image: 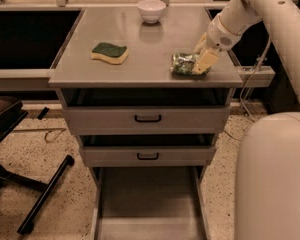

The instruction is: Place green can into bottom drawer

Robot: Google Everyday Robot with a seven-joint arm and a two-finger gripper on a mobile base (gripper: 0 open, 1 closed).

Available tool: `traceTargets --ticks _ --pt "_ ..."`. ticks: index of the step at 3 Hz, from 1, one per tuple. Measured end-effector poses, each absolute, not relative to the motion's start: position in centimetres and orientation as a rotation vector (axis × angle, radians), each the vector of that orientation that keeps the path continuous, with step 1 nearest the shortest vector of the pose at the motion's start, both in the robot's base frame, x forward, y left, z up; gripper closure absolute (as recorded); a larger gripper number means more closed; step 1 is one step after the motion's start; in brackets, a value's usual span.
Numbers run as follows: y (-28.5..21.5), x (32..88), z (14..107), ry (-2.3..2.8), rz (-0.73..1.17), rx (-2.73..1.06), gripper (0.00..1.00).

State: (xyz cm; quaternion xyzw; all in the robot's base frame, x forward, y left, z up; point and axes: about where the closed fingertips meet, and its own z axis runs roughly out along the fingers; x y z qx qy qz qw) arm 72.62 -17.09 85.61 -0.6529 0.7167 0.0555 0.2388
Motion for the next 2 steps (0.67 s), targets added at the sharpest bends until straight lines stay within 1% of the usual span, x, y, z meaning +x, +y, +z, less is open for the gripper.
traceTargets --ticks 1,2 --pt "-15.6 69.6 85.5 1.884 0.202 -1.806 1.00" --pt "-14.8 67.5 85.0 1.848 0.240 -1.820 1.00"
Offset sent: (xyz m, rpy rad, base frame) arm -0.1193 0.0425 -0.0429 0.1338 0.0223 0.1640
